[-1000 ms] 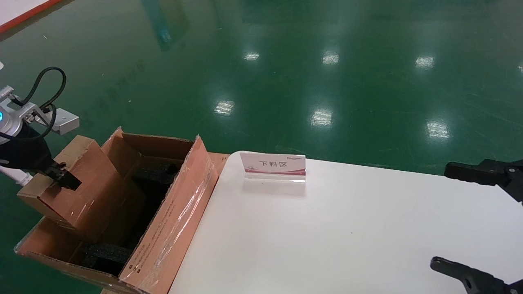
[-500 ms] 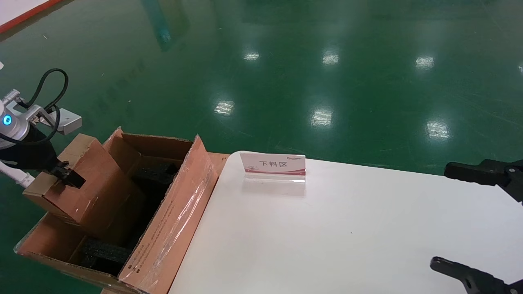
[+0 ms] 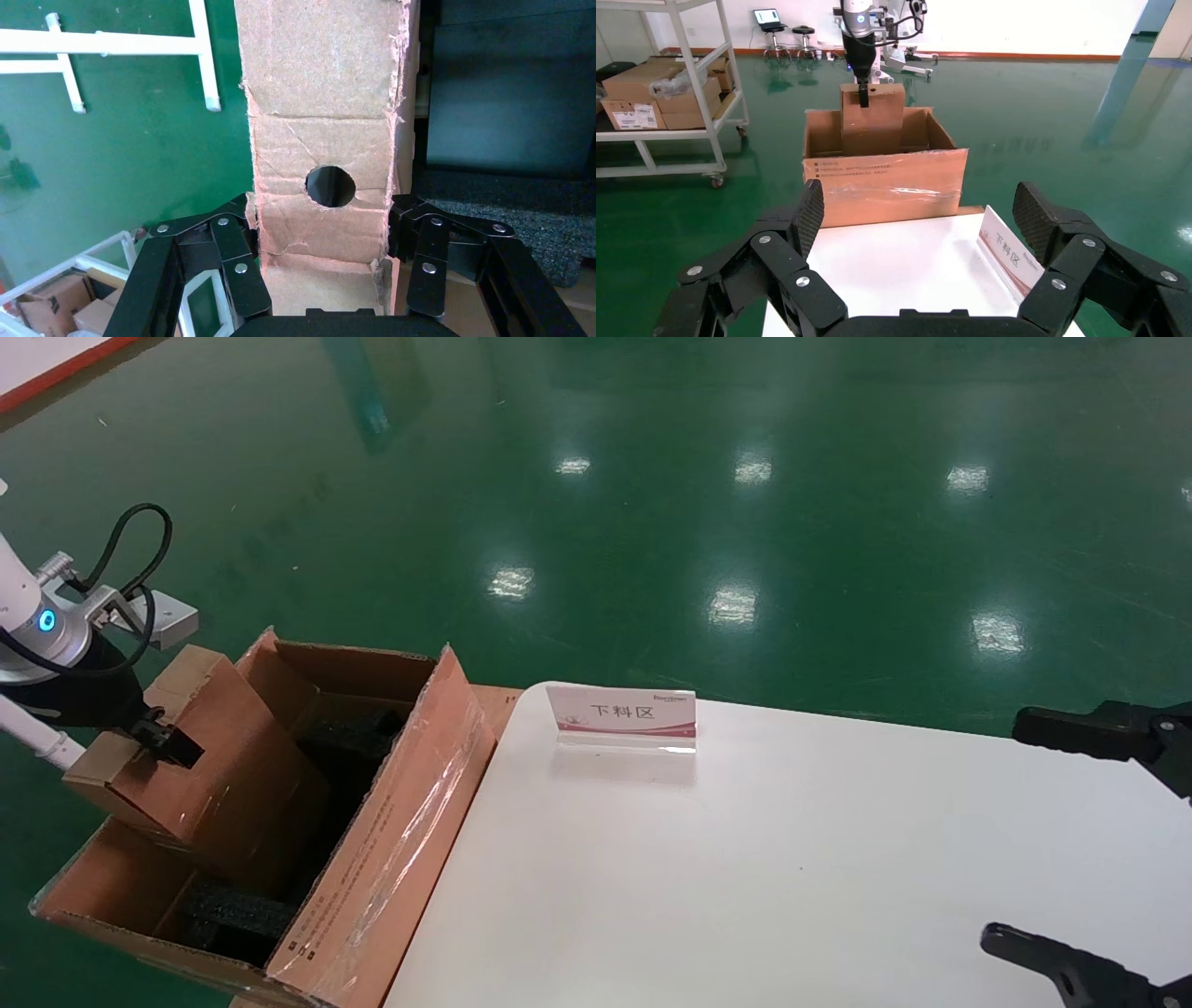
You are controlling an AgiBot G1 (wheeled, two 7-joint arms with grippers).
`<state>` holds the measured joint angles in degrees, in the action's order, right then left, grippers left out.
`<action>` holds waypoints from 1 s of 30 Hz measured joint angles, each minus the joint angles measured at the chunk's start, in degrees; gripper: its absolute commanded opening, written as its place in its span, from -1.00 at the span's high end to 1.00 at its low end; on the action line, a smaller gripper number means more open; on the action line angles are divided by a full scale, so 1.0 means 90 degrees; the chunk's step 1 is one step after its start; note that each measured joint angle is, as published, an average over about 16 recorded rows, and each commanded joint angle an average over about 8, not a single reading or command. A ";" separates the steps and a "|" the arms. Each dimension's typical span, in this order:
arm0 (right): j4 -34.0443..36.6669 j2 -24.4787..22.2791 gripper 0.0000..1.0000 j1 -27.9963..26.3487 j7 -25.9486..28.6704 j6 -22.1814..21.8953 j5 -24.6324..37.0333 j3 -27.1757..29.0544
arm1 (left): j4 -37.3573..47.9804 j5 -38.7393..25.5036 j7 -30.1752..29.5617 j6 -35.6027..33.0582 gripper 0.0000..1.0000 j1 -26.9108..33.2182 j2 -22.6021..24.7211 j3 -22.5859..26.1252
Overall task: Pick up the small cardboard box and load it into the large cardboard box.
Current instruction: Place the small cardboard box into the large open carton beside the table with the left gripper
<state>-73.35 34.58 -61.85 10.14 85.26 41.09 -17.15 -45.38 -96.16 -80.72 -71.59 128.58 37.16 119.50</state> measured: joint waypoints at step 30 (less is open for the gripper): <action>0.0000 -0.0004 -1.00 -0.0002 -0.0005 -0.0004 -0.0006 -0.0009 | 0.0166 -0.0133 -0.0548 0.0332 1.00 -0.0732 0.0423 0.0145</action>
<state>-73.35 34.54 -61.87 10.09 85.23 41.03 -17.24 -43.88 -97.35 -85.65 -68.60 121.99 40.97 120.80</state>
